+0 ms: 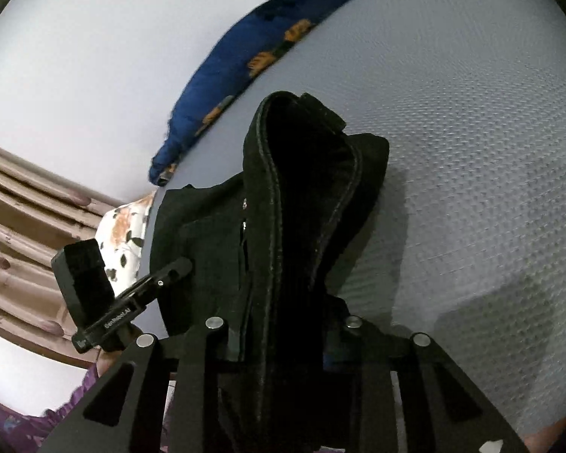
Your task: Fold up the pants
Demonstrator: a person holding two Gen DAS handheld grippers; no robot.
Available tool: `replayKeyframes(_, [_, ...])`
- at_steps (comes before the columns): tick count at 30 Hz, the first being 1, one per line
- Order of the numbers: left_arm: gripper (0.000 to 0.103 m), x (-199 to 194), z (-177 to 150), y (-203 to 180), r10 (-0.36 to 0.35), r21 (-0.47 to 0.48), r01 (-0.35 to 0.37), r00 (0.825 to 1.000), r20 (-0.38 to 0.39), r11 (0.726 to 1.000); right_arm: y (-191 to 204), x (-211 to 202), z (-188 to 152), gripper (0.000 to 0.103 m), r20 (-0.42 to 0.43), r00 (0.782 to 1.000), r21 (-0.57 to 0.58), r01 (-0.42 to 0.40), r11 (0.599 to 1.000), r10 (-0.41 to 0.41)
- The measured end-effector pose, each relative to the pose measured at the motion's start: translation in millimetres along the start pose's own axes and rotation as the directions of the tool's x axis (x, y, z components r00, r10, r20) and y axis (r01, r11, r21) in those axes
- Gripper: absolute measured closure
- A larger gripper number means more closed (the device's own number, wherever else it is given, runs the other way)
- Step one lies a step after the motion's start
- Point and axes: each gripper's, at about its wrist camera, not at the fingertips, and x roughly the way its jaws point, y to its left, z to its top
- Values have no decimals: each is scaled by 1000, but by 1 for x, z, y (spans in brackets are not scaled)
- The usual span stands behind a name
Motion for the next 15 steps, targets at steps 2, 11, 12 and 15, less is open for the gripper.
replayKeyframes(2, [88,-9,0,4,25,-5,-24,1000,17,1000,8,4,-1,78,-1,1000,-8,-15,1000,15])
replayKeyframes(11, [88,-57,8,33,120,-42,-117,988,98,992,56,37,6,79,-15,997,-50,-70,996,69])
replayKeyframes(12, [88,-64,9,38,132,-47,-127,986,106,991,63,42,8,79,-18,997,-55,-74,996,73])
replayKeyframes(15, [88,-76,11,52,152,-62,-145,980,126,987,81,53,12,79,-25,997,-72,-80,994,78])
